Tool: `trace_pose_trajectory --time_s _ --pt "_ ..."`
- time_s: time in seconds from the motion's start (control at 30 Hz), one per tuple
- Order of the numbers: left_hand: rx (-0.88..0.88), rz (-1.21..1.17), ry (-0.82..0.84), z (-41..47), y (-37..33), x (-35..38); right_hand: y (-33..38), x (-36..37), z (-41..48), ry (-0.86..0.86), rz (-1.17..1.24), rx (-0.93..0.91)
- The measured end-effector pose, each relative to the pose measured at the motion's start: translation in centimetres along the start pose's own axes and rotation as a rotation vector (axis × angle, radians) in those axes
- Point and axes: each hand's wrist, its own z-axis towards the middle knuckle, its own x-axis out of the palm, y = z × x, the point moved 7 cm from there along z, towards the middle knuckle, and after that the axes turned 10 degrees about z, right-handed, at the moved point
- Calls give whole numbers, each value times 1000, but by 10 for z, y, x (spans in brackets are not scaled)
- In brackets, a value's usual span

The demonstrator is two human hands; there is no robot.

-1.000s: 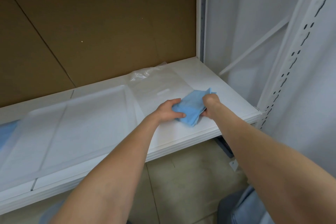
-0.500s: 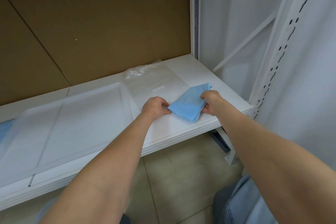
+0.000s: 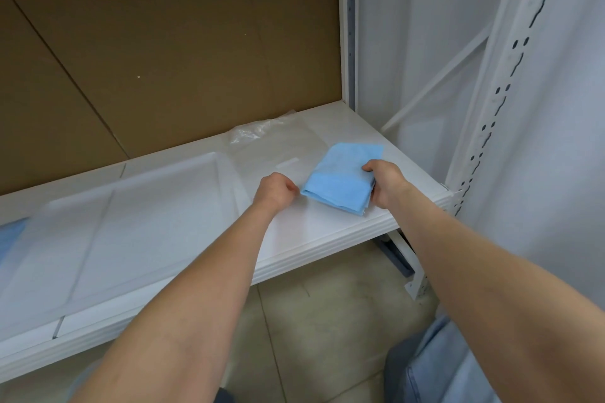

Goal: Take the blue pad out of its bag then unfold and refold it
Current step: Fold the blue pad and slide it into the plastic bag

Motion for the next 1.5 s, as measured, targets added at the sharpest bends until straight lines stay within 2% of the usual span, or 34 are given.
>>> trace_pose_trajectory --time_s 0.23,0.37,0.57,0.8,0.87,0.93,1.0,1.1,1.23,1.27,1.37,1.5 --pt "-99 -242 65 -4 7 3 -2 7 -4 72 -14 42" --pt "-46 -150 61 -8 1 1 -16 20 -10 157 -92 118" --pt "-81 -195 -38 -5 10 2 -46 29 -3 244 -334 171" --pt "-68 -351 -240 9 13 -29 -44 21 7 214 -516 173" --pt "-26 -279 -295 5 5 -42 -41 23 9 161 -546 147" --pt "39 -110 -331 -3 -6 -54 -37 26 10 104 -554 113" --pt "139 48 -346 -8 -16 -57 -31 32 10 50 -515 86" --pt "287 226 -336 -17 -28 -55 -26 44 18 -13 -317 87" --pt "389 248 -345 -25 -36 -52 -28 56 28 -84 177 17" --pt "398 237 -344 -26 -36 -51 -33 57 25 -78 220 23" --pt "385 159 -326 -25 -33 -44 -57 65 15 16 94 112" --pt "398 44 -300 -25 -33 -35 -65 62 11 -8 16 112"
